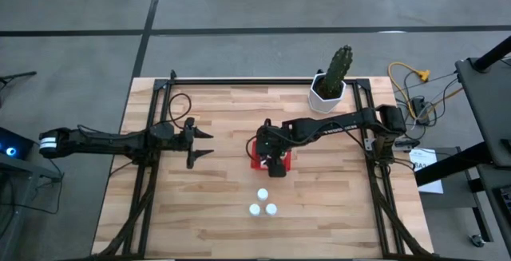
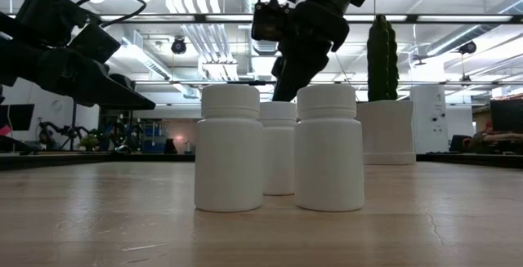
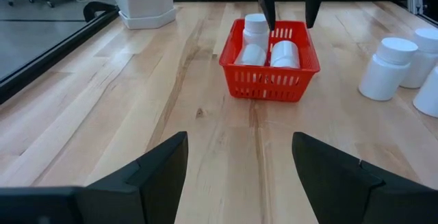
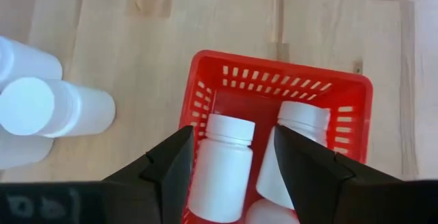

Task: Pick and place pill bottles into a basket
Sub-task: Adjust the white pill bottles in the red basket

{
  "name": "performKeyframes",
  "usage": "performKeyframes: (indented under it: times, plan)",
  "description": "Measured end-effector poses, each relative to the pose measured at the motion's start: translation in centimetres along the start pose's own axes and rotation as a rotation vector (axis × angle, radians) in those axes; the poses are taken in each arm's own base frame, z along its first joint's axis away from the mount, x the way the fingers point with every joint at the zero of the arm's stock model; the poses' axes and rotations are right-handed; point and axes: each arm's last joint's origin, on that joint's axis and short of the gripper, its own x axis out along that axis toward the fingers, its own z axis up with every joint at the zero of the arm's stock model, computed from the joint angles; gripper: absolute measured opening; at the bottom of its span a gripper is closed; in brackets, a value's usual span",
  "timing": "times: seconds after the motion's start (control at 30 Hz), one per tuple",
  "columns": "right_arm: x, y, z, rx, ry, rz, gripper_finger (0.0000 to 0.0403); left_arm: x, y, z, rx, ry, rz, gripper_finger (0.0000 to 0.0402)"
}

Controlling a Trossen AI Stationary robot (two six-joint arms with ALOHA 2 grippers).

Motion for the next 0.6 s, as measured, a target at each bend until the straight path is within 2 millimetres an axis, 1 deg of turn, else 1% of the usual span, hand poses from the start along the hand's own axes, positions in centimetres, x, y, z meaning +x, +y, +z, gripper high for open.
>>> performKeyframes:
  times: [0.2,0.6]
  plan:
    - [0.01,-0.03,0.00,0.058,-0.001,-0.001,0.0194,0.00,0.00,0.01,0.000,0.000,0.000,0.0245]
    - [-0.01,-0.03,0.11,0.085,-0.011,0.000,0.0194,0.00,0.00,0.01,-0.001,-0.001,0.000,0.0245]
